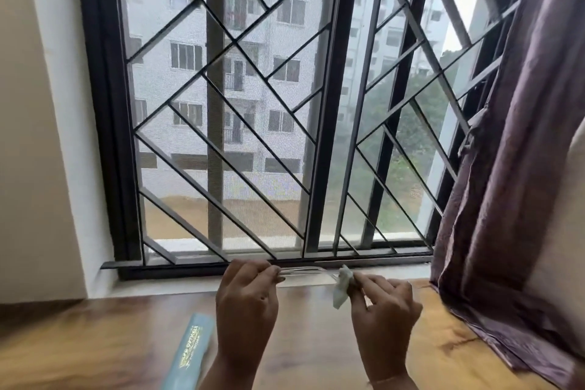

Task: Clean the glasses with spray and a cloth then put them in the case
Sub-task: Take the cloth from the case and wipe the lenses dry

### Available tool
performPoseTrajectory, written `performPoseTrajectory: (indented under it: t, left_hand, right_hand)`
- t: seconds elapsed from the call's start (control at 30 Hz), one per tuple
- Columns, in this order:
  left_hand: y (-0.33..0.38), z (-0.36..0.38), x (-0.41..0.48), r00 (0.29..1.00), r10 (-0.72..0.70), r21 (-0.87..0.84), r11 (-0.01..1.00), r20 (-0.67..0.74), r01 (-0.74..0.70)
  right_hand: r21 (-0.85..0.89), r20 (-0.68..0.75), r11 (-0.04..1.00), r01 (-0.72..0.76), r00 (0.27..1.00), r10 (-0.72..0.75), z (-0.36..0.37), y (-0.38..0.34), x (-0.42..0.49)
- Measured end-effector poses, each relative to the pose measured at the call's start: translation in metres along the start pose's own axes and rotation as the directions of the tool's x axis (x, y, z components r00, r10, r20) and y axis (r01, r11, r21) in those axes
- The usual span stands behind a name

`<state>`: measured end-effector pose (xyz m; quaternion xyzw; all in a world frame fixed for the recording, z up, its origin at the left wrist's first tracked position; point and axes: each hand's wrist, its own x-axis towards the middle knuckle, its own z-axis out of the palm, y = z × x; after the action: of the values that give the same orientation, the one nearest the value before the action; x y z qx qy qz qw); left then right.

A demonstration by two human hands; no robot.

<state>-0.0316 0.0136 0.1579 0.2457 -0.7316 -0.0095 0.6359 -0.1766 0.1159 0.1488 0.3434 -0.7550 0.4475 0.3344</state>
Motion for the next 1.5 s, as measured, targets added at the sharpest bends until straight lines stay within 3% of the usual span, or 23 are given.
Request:
performPoseTrajectory:
  t: [0.3,0.5,0.8,1.03,1.2,1.37,1.5]
  left_hand:
    - [-0.008,0.005,0.002,1.000,-0.012,0.020,1.000,0.026,0.011]
    - [-0.010,0.009,0.007,0.999,0.030,0.036,0.999,0.020,-0.031]
    - [-0.011,0.008,0.012,0.998,0.039,0.043,0.998,0.054,-0.041]
    - [-0.019,0.002,0.008,0.998,0.054,0.076,0.995,0.040,-0.057]
    - [-0.029,0.001,0.004,0.999,0.033,0.067,0.997,0.012,-0.034]
    - [-0.028,0.008,0.001,1.000,0.007,0.069,0.998,-0.017,-0.006]
    - [-0.023,0.017,-0.002,1.000,0.012,0.083,0.996,0.021,-0.014]
  right_hand:
    - [-0.020,0.035,1.000,-0.008,0.999,0.009,0.014,0.005,-0.002]
    - [0.041,0.038,0.985,0.166,0.985,-0.167,0.021,-0.022,0.009]
    - [0.097,0.042,0.897,0.430,0.899,-0.436,0.032,-0.068,0.003]
    - [0.099,0.010,0.926,0.364,0.930,-0.366,0.028,-0.053,0.005]
    - [0.059,0.041,0.986,0.158,0.986,-0.161,0.028,-0.027,0.003]
    - [0.073,0.075,0.997,0.007,0.997,-0.013,0.029,-0.017,0.001]
    - [0.078,0.095,0.991,0.105,0.989,-0.112,0.031,-0.020,0.004]
